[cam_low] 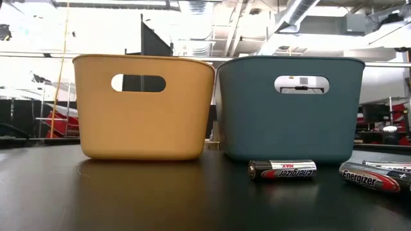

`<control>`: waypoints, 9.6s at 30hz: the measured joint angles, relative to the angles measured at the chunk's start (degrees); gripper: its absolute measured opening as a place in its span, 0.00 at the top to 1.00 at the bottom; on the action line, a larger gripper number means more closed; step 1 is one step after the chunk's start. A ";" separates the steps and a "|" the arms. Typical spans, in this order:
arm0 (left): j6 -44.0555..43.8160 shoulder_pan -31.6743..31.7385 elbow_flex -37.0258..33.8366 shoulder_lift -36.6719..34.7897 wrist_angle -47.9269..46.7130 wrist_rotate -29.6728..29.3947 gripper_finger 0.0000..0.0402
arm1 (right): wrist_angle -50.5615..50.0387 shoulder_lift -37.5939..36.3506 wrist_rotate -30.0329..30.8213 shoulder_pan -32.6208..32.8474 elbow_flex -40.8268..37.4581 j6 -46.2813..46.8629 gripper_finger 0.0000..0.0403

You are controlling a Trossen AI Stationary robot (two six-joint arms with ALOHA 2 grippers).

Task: Sort batteries
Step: Put the black battery into the orange bin, then put the right silver battery into the blue bin, then put the bottom silver battery into the blue bin

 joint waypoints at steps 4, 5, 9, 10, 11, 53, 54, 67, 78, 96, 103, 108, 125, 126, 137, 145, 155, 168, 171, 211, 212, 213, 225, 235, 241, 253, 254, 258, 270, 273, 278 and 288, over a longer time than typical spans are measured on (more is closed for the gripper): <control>2.17 0.23 0.02 -4.39 0.35 0.31 0.90 | -0.02 0.01 0.01 0.00 0.00 -0.02 0.74; 2.89 0.23 0.02 -5.31 0.68 0.52 0.90 | -0.01 0.00 0.01 0.00 0.00 -0.02 0.74; 5.72 0.21 0.04 -8.61 1.72 1.70 0.90 | -0.07 0.00 0.02 0.00 0.00 -0.04 0.74; 6.45 0.21 0.05 -9.26 2.02 1.70 0.90 | -0.07 0.01 0.01 0.00 0.00 -0.04 0.74; 7.14 0.21 0.07 -9.76 2.36 1.71 0.90 | -0.07 0.00 -0.01 0.00 0.00 -0.04 0.74; -4.90 23.66 -12.26 -10.76 -9.40 -4.72 0.73 | -0.40 0.01 0.01 0.02 0.00 -0.02 0.74; -4.74 23.66 -12.26 -10.76 -9.19 -4.72 0.72 | -0.42 0.02 0.00 0.00 0.00 -0.02 0.74; -0.61 14.89 -5.74 -11.59 -4.25 -8.51 0.66 | -4.48 1.29 0.04 2.47 0.02 6.82 0.74; -3.19 4.70 -5.42 -11.57 -3.47 -20.32 0.71 | -13.68 16.11 11.44 13.58 5.63 23.87 0.58; -5.15 -0.06 -5.42 -11.57 -3.59 -23.06 0.71 | -41.84 47.05 15.05 22.32 29.08 54.02 0.52; -5.12 -1.37 -5.42 -11.57 -3.72 -23.06 0.71 | -43.24 53.70 14.96 20.09 29.44 61.76 0.48; -4.02 -2.27 -5.46 -11.55 -3.82 -23.06 0.71 | -43.87 56.40 14.64 18.62 29.40 65.87 0.49; -2.24 -2.43 -5.46 -11.57 -3.87 -23.06 0.71 | -42.89 59.90 10.38 18.25 29.22 69.18 0.69; -2.17 -2.43 -5.46 -11.56 -3.83 -23.06 0.71 | -42.84 60.21 10.30 18.25 29.22 69.16 0.71; -2.20 -2.43 -5.46 -11.57 -3.83 -23.06 0.71 | -41.70 60.39 10.07 19.11 29.11 68.96 0.89; -2.20 -2.43 -5.46 -11.57 -3.85 -23.06 0.71 | -41.88 60.61 11.62 20.48 30.38 68.09 0.90; -1.91 -2.43 -5.46 -11.57 -3.83 -23.06 0.71 | -46.35 60.98 12.52 20.72 34.23 65.70 0.91; -1.87 -2.43 -5.46 -11.56 -3.82 -23.06 0.71 | -53.32 61.06 14.45 20.79 39.20 64.09 0.91; -1.87 -2.43 -5.46 -11.55 -3.83 -23.06 0.71 | -56.46 61.02 15.83 20.79 41.06 63.78 0.91; -4.34 -2.43 -6.05 -11.55 -3.73 -23.02 0.71 | -66.02 42.36 23.81 5.58 45.97 33.08 0.39; -4.25 -2.43 -6.05 -11.55 -3.74 -23.02 0.71 | -64.56 42.36 23.65 6.79 45.97 31.66 0.39; -4.21 -2.42 -6.05 -11.55 -3.77 -23.02 0.71 | -63.28 42.36 23.61 8.02 45.97 31.12 0.39; -3.69 -2.17 -6.03 -11.55 -3.64 -23.02 0.71 | -54.77 47.60 15.60 15.56 45.97 48.86 0.38; -3.81 -2.17 -6.01 -11.55 -3.70 -23.02 0.71 | -50.74 56.47 15.92 19.75 45.97 69.39 0.38; -3.40 -2.17 -5.99 -11.55 -3.68 -23.02 0.71 | -51.05 61.65 16.35 19.18 45.97 77.89 0.38; -3.19 -2.17 -5.99 -11.55 -3.72 -23.02 0.71 | -51.37 64.65 17.00 18.34 45.83 85.51 0.38; -3.16 -2.17 -5.99 -11.55 -3.72 -23.02 0.71 | -51.39 64.65 16.98 18.32 45.83 85.67 0.38; -3.18 -2.17 -5.99 -11.55 -3.72 -23.03 0.71 | -51.06 65.93 17.11 17.94 45.83 87.27 0.38; -3.18 -2.19 -5.95 -11.55 -3.72 -23.03 0.71 | -50.41 69.94 18.65 18.08 46.14 92.96 0.45; -3.03 -2.19 -5.95 -11.55 -3.72 -23.02 0.71 | -51.31 69.96 18.53 18.05 46.13 93.04 0.55; -3.01 -2.19 -5.95 -11.55 -3.74 -23.04 0.71 | -52.50 69.96 17.33 17.99 46.07 92.80 0.75; -3.05 -2.19 -5.95 -11.55 -3.74 -23.04 0.71 | -52.13 69.96 16.90 18.69 46.10 91.69 0.94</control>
